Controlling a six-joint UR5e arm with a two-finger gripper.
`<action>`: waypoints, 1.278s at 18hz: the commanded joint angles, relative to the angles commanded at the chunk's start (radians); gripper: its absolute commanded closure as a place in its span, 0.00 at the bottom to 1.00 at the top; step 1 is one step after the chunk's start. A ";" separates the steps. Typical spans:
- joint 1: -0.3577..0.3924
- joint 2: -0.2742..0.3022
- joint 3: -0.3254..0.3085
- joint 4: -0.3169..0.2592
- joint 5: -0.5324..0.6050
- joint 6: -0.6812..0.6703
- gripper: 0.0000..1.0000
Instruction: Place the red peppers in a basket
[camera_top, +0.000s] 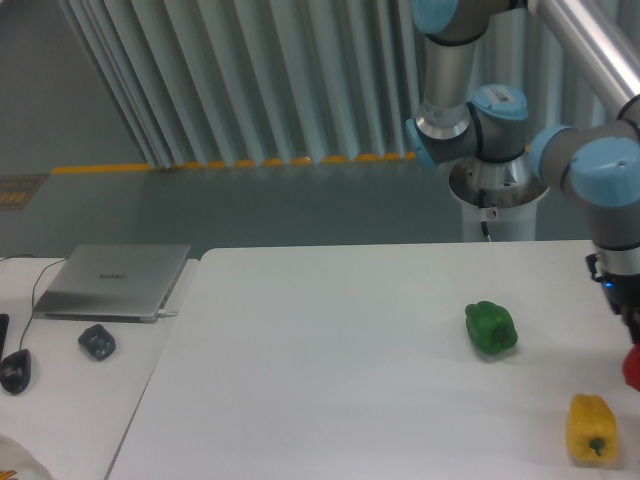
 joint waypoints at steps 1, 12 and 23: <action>0.002 -0.011 0.000 0.040 0.003 -0.009 0.44; 0.121 -0.067 0.049 0.147 0.009 0.145 0.44; 0.164 -0.097 0.060 0.201 0.175 0.410 0.24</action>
